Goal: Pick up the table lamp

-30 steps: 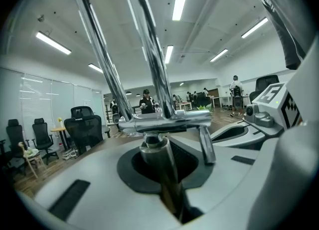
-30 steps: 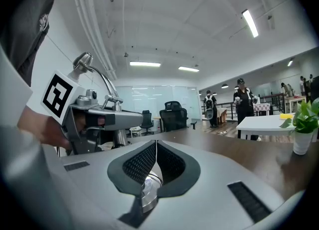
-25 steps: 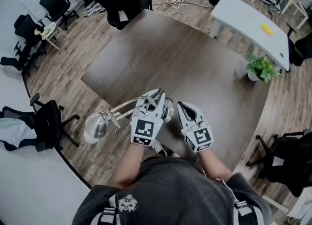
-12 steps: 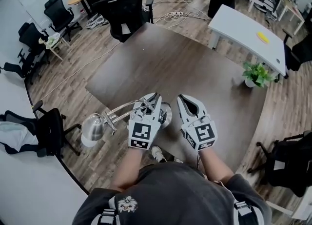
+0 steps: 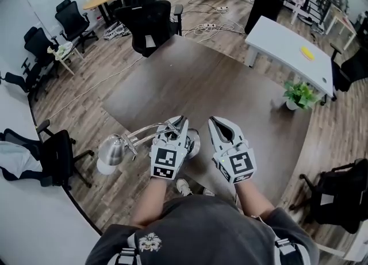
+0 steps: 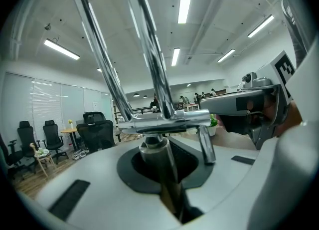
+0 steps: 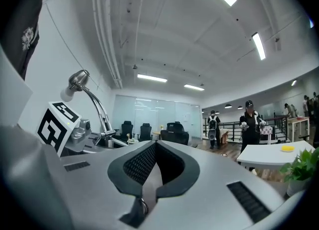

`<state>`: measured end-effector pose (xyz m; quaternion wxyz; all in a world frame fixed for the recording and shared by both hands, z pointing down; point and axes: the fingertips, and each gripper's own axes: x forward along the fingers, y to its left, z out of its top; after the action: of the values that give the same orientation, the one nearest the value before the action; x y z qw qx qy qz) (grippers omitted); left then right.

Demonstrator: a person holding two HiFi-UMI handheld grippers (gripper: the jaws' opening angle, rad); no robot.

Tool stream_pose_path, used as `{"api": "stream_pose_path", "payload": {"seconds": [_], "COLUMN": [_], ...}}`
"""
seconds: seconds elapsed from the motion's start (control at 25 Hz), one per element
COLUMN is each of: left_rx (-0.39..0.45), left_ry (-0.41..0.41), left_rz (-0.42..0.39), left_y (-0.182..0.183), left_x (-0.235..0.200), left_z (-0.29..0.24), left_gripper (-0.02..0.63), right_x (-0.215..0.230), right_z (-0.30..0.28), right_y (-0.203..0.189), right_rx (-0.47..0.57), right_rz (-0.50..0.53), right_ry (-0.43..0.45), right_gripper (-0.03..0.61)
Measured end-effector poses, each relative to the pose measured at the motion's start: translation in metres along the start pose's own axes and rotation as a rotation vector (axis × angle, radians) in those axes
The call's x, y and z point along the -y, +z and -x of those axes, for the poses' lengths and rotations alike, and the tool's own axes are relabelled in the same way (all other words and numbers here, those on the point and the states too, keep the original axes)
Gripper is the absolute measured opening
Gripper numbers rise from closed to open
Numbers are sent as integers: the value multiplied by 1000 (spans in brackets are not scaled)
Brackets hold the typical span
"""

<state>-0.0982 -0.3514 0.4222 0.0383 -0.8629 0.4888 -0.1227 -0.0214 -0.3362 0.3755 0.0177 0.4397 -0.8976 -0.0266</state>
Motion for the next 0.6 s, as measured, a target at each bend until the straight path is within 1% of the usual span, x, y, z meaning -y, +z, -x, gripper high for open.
{"api": "stream_pose_path", "payload": {"seconds": [0.24,0.44,0.6], "left_rx": [0,8,-6], "left_ry": [-1,7,5], "left_rz": [-4,-4,-11], "left_y": [-6,-9,-16], "left_x": [-1,-4,-3], "left_z": [5,7,7], "left_gripper": [43,43,43], "right_x": [-5,-10,-13], "right_z": [4,3,1], "right_y": [-12,-19,-27], "right_rx": [-17,-22,-32], "right_rz": [-1,1,-4], "right_ry": [-19,-9,-2], "right_gripper": [26,27,26]}}
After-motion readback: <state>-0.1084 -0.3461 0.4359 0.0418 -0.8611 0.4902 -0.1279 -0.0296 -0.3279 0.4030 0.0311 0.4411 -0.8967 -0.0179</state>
